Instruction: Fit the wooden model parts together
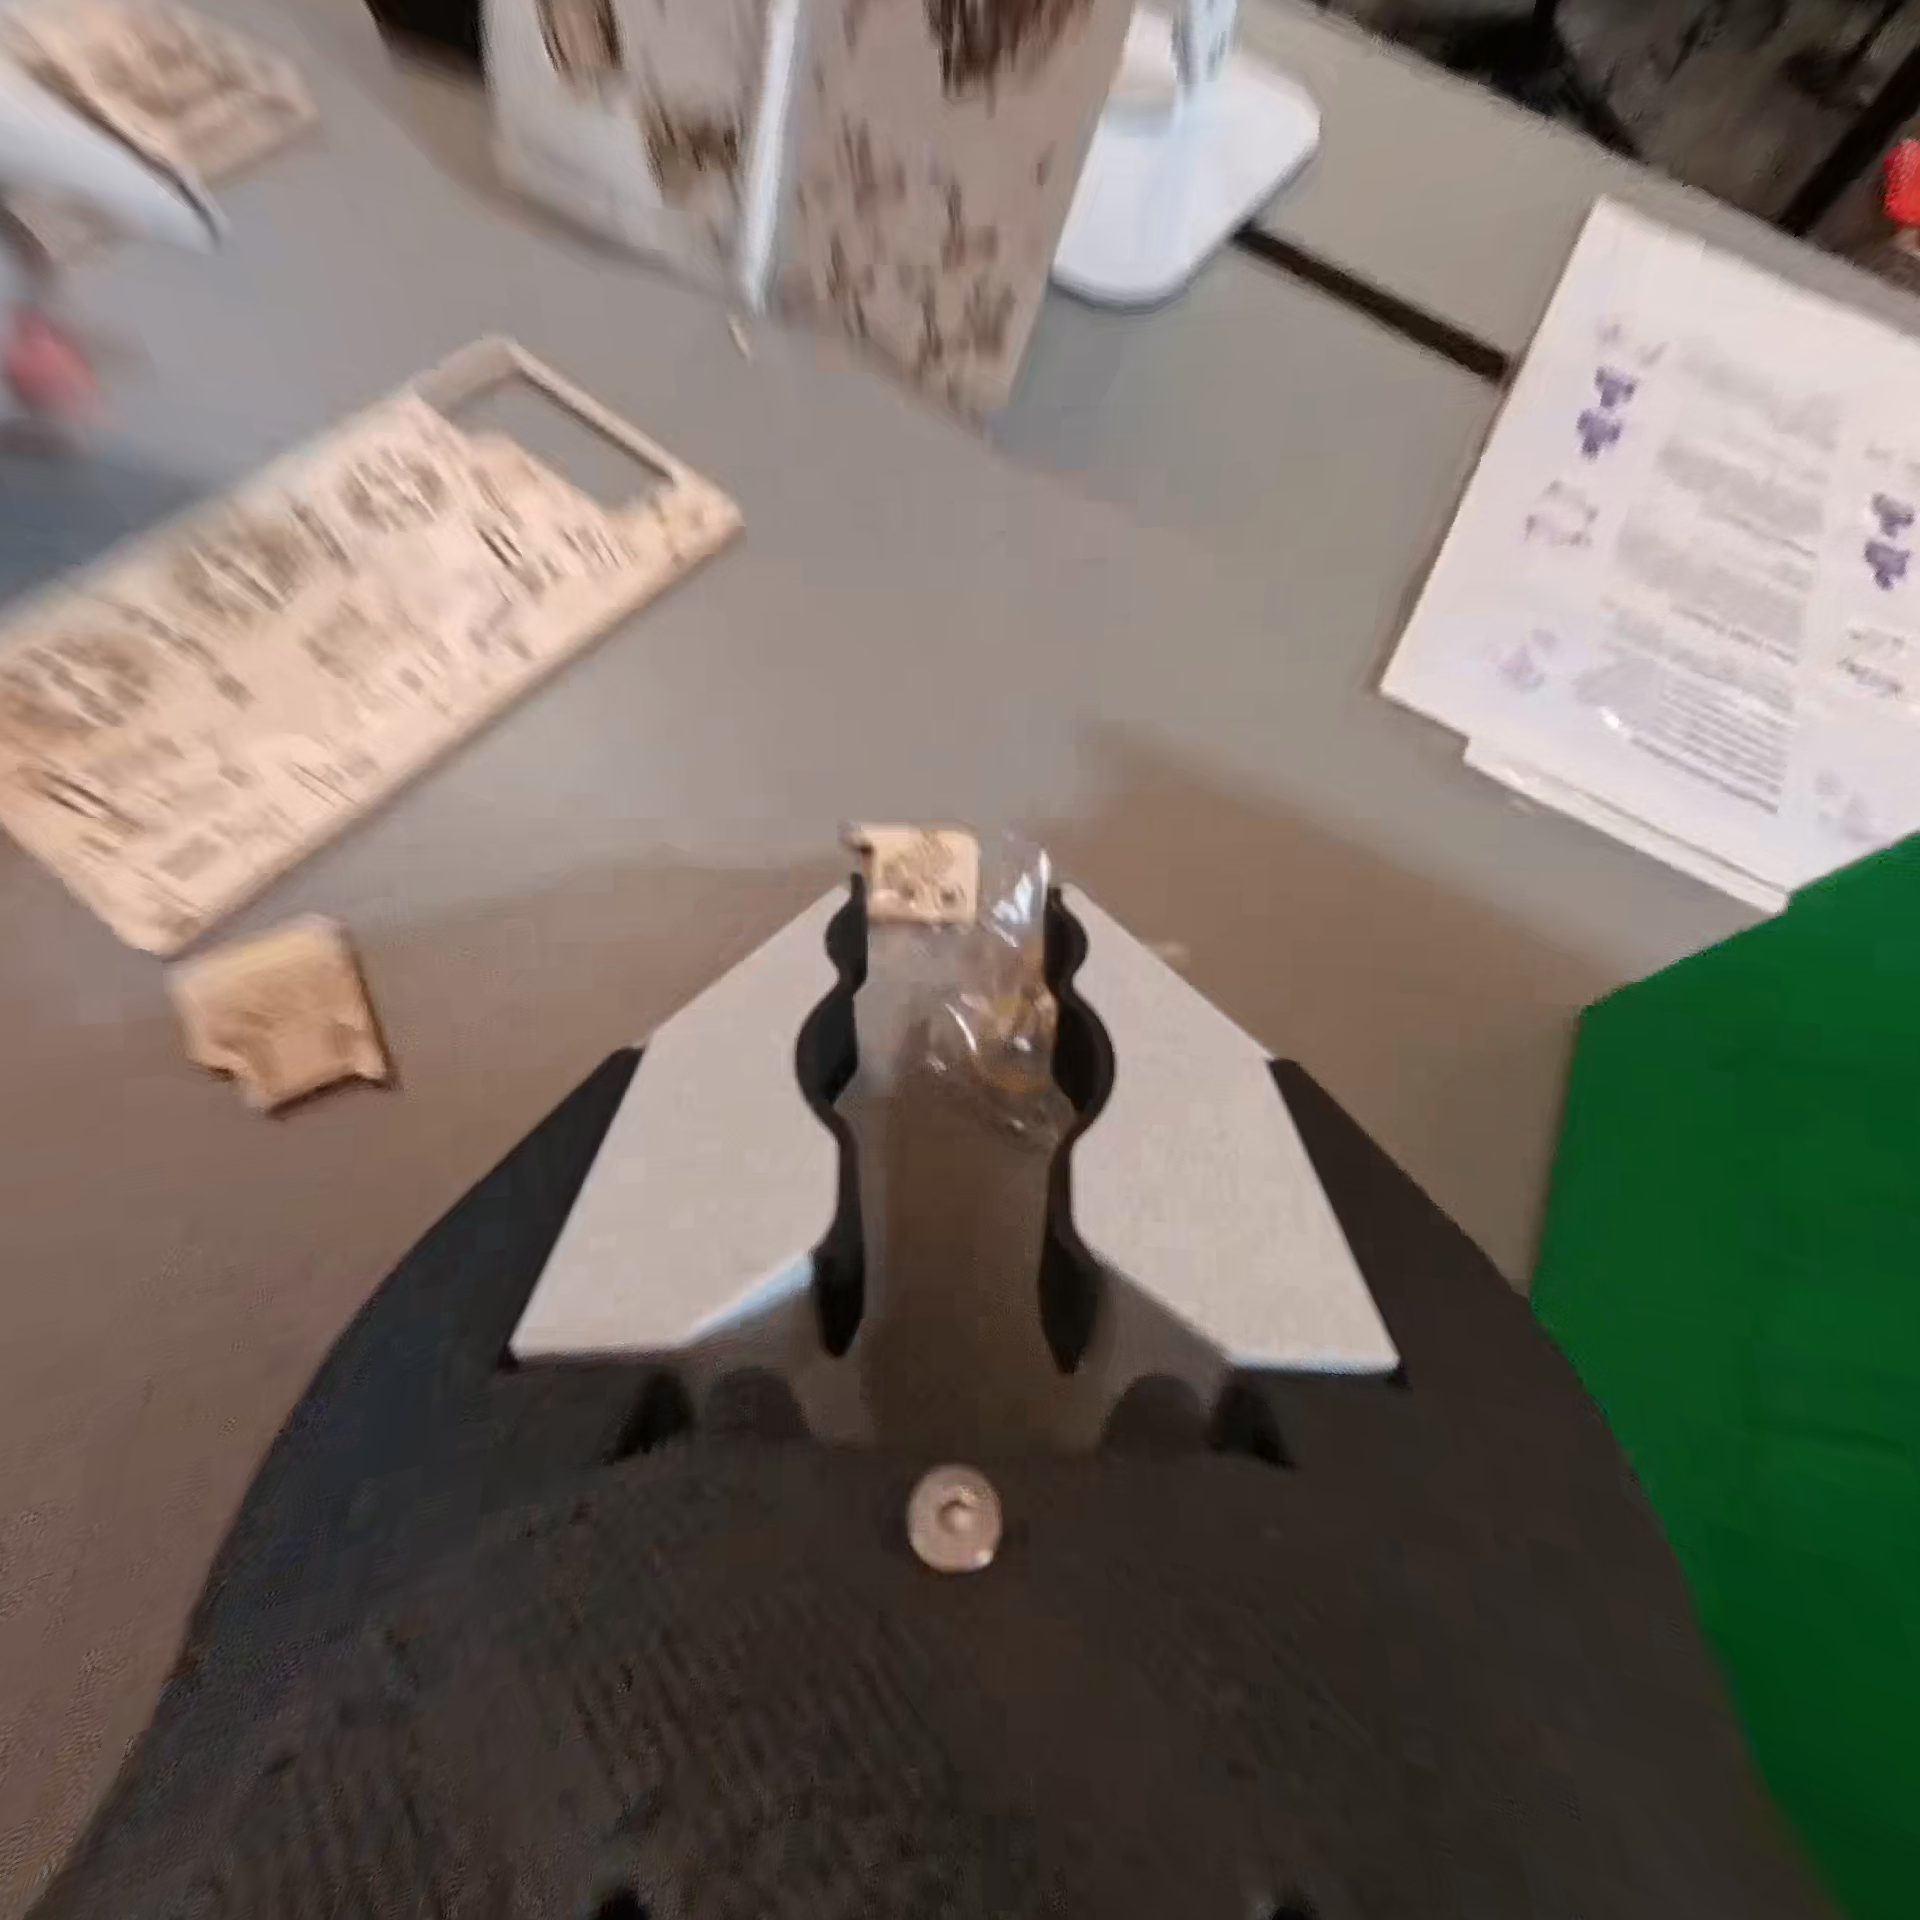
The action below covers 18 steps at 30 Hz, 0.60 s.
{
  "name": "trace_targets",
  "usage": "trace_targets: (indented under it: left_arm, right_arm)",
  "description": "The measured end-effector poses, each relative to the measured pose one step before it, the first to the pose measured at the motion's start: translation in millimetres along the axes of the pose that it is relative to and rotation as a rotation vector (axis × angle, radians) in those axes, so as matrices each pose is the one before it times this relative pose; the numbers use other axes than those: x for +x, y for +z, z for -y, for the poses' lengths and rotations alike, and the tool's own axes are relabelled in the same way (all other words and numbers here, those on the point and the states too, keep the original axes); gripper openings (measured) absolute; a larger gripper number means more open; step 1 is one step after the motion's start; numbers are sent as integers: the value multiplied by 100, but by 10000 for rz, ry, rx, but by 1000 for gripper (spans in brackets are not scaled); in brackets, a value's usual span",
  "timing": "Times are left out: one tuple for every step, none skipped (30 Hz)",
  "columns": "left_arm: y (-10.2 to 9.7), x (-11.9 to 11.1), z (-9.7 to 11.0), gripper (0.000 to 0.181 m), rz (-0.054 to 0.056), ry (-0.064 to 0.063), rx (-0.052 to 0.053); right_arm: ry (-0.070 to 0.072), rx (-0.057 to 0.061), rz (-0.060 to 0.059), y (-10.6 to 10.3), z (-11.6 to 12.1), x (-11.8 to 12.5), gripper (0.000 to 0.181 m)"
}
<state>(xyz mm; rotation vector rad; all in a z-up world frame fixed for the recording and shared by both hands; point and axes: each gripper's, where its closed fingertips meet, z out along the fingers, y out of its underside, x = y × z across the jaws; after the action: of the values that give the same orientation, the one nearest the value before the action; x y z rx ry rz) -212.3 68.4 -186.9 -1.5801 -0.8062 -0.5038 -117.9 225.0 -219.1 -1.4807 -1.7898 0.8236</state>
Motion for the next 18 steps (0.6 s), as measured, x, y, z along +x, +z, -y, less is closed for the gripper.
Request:
trace_targets:
  left_arm:
    - [9, -2, -6, 0, -3, -8, -5]
    - [-7, 1, 9, 0, -4, -6, 2]
    - [-5, 2, 15, 0, -6, -3, 5]
    - [-6, 1, 7, 0, -1, -2, 5]
    - [0, -14, -6, 0, 3, -6, -5]
    - [5, -5, -4, 0, 3, -5, -8]
    - [6, -2, -2, 0, 1, -6, -7]
    - [7, 5, -10, 0, -8, -8, -8]
    - [-8, 3, 14, 0, -8, -10, -1]
    - [-11, 5, 12, 0, -11, -11, 8]
    - [-20, 25, 18, 0, -20, -5, 13]
    - [-21, 123, 46, 0, -74, 24, 25]
    - [-17, 152, 70, 0, -83, 59, 43]
    - [-8, 52, 36, 0, -1, 63, 29]
    - [22, 73, -29, 0, -5, 78, -9]
    - [15, 110, -35, 0, -14, 85, -23]
    - [33, 36, -24, 0, 26, 64, -22]
    - [27, -1, -14, 0, 63, 34, -31]
  right_arm:
    - [-410, -581, -450, 330, -945, 474, 29]
    - [-306, -403, -543, 175, -697, 698, 22]
    - [-155, -283, -557, 97, -571, 861, 19]
    - [8, -230, -415, 62, -497, 808, 19]
    - [133, -98, -84, 16, -236, 391, 22]
    - [245, 97, 183, -89, 144, -11, 26]
    - [301, 262, 254, -179, 437, -183, 29]
    - [297, 311, 159, -228, 509, -90, 30]
    - [254, 324, 81, -264, 540, 32, 32]
    - [203, 408, 30, -319, 661, 132, 34]
    - [120, 550, 98, -371, 891, 20, 35]
    - [75, 650, 234, -408, 1050, -218, 35]
    - [125, 644, 337, -329, 1031, -448, 34]
    - [275, 574, 496, -181, 893, -818, 32]
    - [453, 430, 727, 30, 651, -1319, 31]
    - [573, 222, 898, 327, 271, -1774, 31]
    - [581, -14, 891, 626, -142, -1948, 32]
    - [416, -245, 795, 820, -521, -1911, 33]
